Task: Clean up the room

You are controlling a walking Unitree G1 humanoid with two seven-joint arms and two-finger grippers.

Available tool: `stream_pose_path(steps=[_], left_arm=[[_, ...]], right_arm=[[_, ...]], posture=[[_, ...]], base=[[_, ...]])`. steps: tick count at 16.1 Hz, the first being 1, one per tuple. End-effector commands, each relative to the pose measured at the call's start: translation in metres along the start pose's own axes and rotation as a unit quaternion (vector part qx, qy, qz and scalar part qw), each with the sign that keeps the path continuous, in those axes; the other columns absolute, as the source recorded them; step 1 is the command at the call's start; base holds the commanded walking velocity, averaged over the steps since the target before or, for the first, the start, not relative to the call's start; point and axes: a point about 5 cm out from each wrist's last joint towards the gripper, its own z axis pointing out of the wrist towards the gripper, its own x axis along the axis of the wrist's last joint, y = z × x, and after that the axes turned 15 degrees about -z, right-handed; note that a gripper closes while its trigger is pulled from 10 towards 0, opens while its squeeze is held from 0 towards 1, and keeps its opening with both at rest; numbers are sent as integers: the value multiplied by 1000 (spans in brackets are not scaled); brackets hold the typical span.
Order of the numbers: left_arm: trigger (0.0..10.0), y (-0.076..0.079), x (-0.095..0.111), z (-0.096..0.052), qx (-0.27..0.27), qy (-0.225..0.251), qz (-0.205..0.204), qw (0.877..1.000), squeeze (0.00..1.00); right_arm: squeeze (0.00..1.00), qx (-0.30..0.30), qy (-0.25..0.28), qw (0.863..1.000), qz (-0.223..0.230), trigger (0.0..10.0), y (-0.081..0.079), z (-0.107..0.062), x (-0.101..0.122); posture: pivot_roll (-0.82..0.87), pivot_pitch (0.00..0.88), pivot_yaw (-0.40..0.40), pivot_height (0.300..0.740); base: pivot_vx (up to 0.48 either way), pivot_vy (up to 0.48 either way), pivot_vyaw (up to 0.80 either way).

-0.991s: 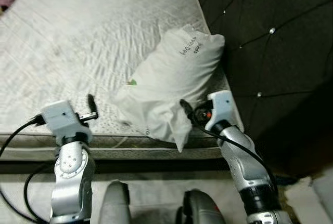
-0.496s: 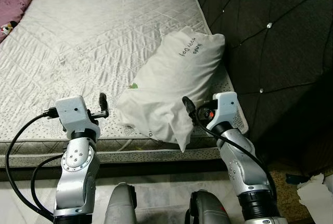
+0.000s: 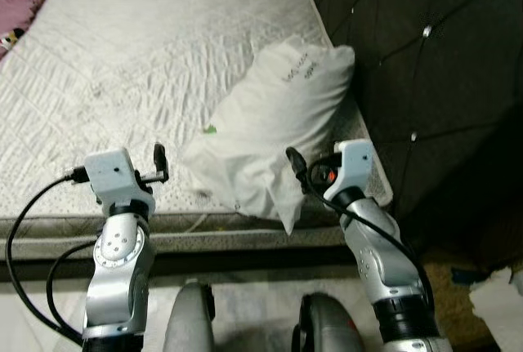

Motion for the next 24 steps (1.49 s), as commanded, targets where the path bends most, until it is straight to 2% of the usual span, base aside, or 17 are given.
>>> stream_pose_path(steps=[1, 2, 5, 9, 18, 24], left_arm=[[10000, -3, -4, 1, 10, -11, 3, 1000, 0], [10000, -3, -4, 1, 10, -11, 3, 1000, 0], [10000, -1, 1, 2, 0, 4, 7, 1000, 0], [10000, -5, 0, 0, 9, 5, 6, 1000, 0], [10000, -3, -1, 1, -3, 2, 5, 1000, 0], [10000, -2, -1, 0, -10, 3, 5, 1000, 0]], right_arm=[[0, 3, 7, 1000, 3, 10000, -1, 0, 4], [0, 3, 7, 1000, 3, 10000, -1, 1, 4], [0, 5, 5, 1000, 4, 10000, 0, 2, 4], [0, 11, 6, 1000, -2, 10000, -1, 2, 4], [0, 15, 8, 1000, -9, 10000, 0, 3, 4], [0, 14, 12, 1000, -20, 10000, 2, 6, 6]], posture=[[25, 111, 40, 595], [25, 112, 39, 580], [25, 113, 37, 575], [29, 107, 26, 575], [34, 95, 23, 575], [38, 100, 21, 575]], base=[[0, 0, 0], [0, 0, 0], [0, 0, 0], [311, 0, 0], [290, 0, 0], [480, 0, 0]])
